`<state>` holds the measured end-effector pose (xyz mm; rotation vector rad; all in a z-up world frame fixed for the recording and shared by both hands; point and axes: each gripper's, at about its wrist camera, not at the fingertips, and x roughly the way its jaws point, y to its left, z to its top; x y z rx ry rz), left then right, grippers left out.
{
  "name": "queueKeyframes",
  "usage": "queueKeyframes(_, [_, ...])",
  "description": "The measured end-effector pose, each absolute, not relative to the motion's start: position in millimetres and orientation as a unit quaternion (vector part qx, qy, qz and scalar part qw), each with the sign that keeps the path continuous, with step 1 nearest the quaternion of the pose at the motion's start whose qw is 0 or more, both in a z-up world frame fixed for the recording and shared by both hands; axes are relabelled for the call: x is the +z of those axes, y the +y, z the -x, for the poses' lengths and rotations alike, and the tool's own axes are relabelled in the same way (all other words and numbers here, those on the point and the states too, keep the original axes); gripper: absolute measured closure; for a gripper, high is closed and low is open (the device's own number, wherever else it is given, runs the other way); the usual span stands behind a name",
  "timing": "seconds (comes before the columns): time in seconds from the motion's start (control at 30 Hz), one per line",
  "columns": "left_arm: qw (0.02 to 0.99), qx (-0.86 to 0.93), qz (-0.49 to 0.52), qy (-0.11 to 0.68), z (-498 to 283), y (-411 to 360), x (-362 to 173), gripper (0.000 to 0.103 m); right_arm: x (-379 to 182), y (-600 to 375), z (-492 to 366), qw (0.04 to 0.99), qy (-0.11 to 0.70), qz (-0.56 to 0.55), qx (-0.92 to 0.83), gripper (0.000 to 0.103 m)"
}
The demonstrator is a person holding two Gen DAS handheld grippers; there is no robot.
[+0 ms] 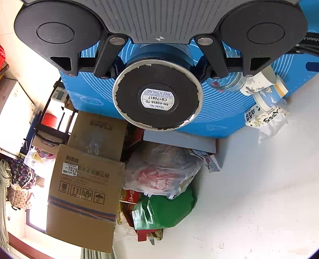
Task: Flip cup upside down
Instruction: 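Grasp the bottle with the right gripper while the left gripper releases it, then rotate the bottle upright with the right gripper and lower it onto the mat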
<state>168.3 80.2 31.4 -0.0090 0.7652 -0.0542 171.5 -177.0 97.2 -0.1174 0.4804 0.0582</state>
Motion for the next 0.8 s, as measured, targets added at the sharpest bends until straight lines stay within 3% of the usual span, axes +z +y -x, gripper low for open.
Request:
queueKeyframes(0.57, [0.925,-0.034,0.008,0.379,-177.6,73.5,27.5,0.018,98.3,-178.8,-206.3,0.965,0.258,0.047,0.015,0.037])
queueKeyframes(0.8, [0.924,-0.037,0.005,0.381,-182.7,67.2,27.0,0.018,95.7,-177.3,-211.8,0.962,0.267,0.057,0.012,0.030])
